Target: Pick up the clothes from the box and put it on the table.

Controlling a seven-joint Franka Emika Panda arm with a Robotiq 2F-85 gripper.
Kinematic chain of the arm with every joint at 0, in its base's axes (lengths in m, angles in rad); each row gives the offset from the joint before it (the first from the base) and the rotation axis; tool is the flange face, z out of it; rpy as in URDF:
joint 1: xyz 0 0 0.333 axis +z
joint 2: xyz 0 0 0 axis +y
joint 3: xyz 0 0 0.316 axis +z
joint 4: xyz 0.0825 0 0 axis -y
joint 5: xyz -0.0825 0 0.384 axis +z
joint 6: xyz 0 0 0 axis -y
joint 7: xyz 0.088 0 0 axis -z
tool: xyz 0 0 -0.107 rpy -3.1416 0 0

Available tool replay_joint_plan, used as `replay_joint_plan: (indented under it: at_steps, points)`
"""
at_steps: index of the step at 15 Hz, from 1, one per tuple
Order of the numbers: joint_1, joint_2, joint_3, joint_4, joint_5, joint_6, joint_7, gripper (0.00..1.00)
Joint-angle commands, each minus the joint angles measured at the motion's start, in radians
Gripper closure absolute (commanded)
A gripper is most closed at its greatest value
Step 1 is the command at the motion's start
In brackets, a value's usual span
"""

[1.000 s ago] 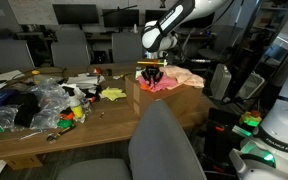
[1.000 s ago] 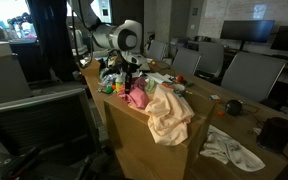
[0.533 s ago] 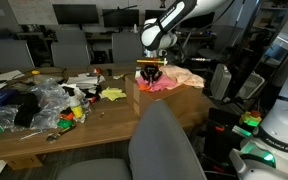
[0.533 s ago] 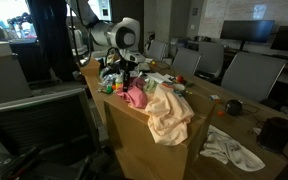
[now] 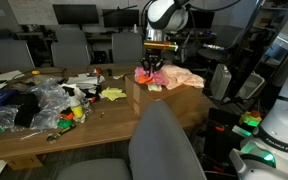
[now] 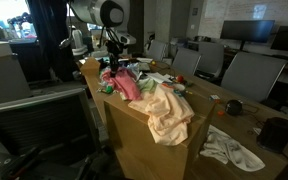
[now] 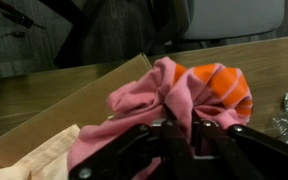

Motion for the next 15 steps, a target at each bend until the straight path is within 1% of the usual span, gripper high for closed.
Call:
replay_joint_plan:
  at_steps: [1,6,10,15]
  points:
    - [0.007,-0.14,0.016,-0.067,0.051,-0.088,-0.179,0.96]
    - [0.024,-0.22,0.037,-0.073,0.056,-0.261,-0.386,0.96]
    - [0.052,-0.227,0.057,-0.06,0.048,-0.379,-0.535,0.96]
    - [0.1,-0.223,0.099,-0.053,0.029,-0.487,-0.697,0.96]
